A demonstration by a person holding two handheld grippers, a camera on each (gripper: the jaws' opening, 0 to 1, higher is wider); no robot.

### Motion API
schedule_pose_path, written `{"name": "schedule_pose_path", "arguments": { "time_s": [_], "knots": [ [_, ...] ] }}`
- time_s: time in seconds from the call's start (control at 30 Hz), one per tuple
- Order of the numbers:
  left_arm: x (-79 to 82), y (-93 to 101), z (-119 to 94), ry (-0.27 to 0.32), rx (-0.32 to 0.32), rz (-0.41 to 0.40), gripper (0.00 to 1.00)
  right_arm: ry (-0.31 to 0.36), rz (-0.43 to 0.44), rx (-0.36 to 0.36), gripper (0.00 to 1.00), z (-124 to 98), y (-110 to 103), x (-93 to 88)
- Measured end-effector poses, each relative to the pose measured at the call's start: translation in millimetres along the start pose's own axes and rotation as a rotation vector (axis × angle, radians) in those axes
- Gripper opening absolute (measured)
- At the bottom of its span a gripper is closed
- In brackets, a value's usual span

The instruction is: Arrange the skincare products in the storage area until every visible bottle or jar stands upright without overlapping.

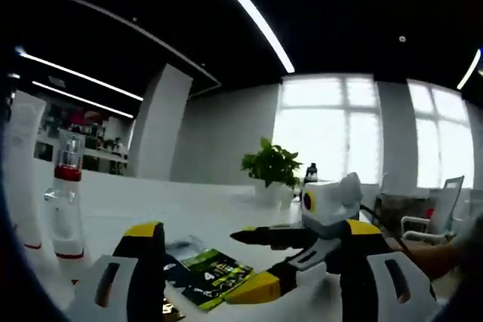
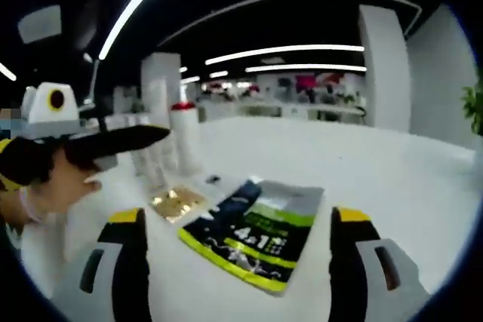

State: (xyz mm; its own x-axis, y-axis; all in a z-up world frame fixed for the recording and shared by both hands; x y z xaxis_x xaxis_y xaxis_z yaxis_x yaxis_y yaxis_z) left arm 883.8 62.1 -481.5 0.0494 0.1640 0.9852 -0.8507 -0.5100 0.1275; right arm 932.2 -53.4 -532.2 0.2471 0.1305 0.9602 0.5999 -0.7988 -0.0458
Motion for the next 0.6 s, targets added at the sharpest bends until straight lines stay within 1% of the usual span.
{"name": "schedule_pose_path", "arguments": {
  "time_s": [0.03,0.07,0.1,0.13,0.17,0.2,0.23,0.27,0.33,0.37,0.47,0.5,0.53,0.57,0.6],
  "knots": [
    [3.3,2.8,-0.7,0.007,-0.006,-0.001,1.00,0.012,-0.007,-0.002,1.00,-1.0,-2.5,2.7],
    [8.1,6.9,-1.5,0.006,-0.011,-0.001,0.99,0.040,-0.026,0.002,1.00,-2.8,-6.2,8.1],
    [10.9,9.4,-2.3,-0.012,-0.018,0.000,0.98,0.051,-0.026,-0.002,1.00,-4.6,-7.5,11.1],
    [13.0,13.8,-5.5,-0.070,-0.038,0.014,0.96,0.069,-0.017,-0.019,1.00,-7.8,-8.3,15.5],
    [16.1,16.5,-7.2,-0.097,-0.048,0.031,0.95,0.087,0.000,-0.031,1.00,-10.4,-8.8,18.5],
    [20.1,19.7,-9.4,-0.119,-0.061,0.057,0.95,0.104,0.026,-0.036,1.00,-13.0,-10.3,21.4],
    [25.5,21.8,-10.8,-0.124,-0.065,0.080,0.96,0.113,0.046,-0.039,0.99,-15.7,-11.9,23.8],
    [34.8,25.3,-13.6,-0.112,-0.059,0.106,0.97,0.157,0.082,-0.040,0.97,-19.1,-13.8,30.8],
    [50.1,30.8,-21.5,-0.101,-0.051,0.149,0.96,0.194,0.119,-0.028,0.96,-25.3,-18.6,39.5],
    [56.5,32.4,-25.2,-0.094,-0.037,0.162,0.97,0.203,0.122,-0.022,0.96,-27.9,-20.9,43.2],
    [75.5,34.4,-40.9,-0.094,0.013,0.194,0.95,0.202,0.097,0.024,0.94,-37.3,-36.3,55.6],
    [78.9,33.9,-46.7,-0.110,0.026,0.192,0.94,0.210,0.089,0.030,0.95,-40.2,-40.3,59.0],
    [85.3,34.7,-53.9,-0.102,0.025,0.186,0.95,0.230,0.072,0.046,0.96,-44.4,-46.6,64.8],
    [87.9,34.9,-56.9,-0.095,0.026,0.182,0.95,0.236,0.064,0.055,0.96,-46.3,-49.3,67.0],
    [95.4,36.2,-65.3,-0.075,0.021,0.162,0.95,0.251,0.037,0.079,0.97,-51.9,-57.1,72.5]
  ]
}}
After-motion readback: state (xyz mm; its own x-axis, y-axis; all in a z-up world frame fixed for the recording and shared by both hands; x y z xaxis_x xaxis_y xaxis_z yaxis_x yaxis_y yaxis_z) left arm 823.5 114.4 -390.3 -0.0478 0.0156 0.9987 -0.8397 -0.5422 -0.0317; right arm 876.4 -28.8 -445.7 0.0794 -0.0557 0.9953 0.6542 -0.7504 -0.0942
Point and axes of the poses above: the point that each gripper's makers call its tool centre point, and the gripper's own axes: z roughly forward along the fingers, y roughly to its right, x roughly out of its top, the point moved 6 cm from there along -z, roughly backward along the fingers, and after that the axes turned 5 degrees about z, right-handed, at the moved point
